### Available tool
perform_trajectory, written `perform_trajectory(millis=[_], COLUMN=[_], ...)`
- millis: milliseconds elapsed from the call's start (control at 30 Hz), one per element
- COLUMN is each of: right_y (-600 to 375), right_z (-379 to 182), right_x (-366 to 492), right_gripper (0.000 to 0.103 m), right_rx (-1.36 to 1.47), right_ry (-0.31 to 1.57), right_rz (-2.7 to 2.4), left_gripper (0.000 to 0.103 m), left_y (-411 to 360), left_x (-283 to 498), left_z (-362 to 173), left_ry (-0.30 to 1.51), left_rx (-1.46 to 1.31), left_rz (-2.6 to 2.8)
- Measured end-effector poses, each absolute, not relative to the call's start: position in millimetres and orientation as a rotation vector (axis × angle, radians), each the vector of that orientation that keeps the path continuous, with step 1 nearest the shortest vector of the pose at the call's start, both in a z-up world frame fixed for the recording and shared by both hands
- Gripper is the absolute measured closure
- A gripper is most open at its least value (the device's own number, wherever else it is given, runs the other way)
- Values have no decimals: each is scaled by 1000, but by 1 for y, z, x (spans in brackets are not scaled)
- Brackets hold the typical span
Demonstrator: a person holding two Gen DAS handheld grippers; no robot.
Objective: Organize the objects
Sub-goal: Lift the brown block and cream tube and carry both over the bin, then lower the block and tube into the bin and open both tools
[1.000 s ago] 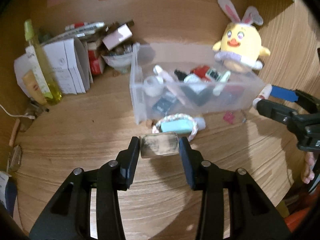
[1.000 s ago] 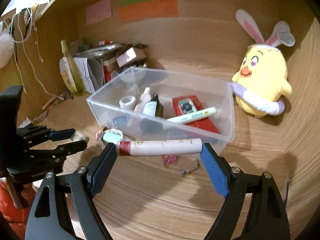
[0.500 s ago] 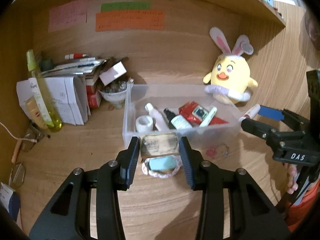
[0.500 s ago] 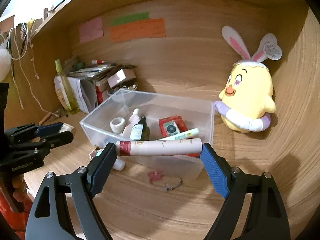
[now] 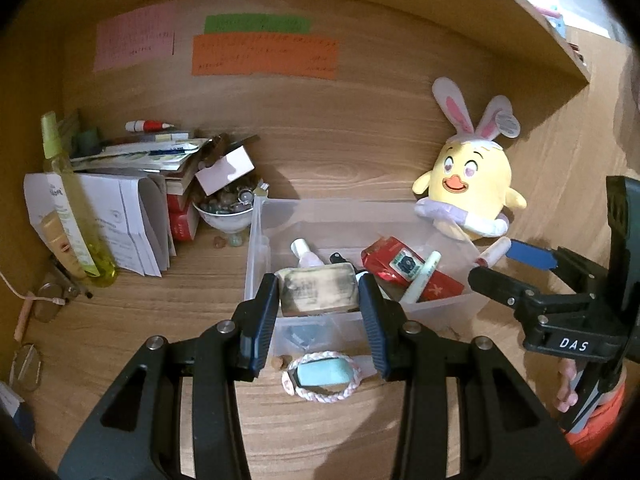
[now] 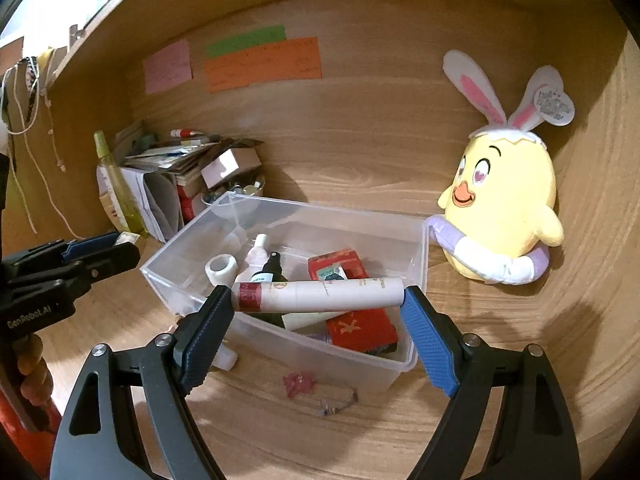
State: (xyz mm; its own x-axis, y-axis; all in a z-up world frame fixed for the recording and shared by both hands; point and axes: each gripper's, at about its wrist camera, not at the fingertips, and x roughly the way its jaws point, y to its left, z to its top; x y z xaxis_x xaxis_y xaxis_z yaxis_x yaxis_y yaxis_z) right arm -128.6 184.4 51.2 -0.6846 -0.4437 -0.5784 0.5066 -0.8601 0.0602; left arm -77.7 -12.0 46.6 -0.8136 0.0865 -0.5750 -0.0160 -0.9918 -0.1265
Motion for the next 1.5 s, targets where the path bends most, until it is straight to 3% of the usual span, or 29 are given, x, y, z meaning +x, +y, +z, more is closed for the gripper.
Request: perform_trajectory(millis=[1133, 1500], right_y=[168, 165], right_z=[10, 17], right_x=[-172, -165], right_gripper=[20, 19], right_rx=[991, 967], right_ry=[113, 164], right_rz=[-2423, -2447], left_gripper=[62, 39], left_y=[-10, -7], left_x=[-128, -111], left_z=[5, 21], left_ry=[-167, -133], left_rx=[-1129, -1046], left_rz=[2856, 2896])
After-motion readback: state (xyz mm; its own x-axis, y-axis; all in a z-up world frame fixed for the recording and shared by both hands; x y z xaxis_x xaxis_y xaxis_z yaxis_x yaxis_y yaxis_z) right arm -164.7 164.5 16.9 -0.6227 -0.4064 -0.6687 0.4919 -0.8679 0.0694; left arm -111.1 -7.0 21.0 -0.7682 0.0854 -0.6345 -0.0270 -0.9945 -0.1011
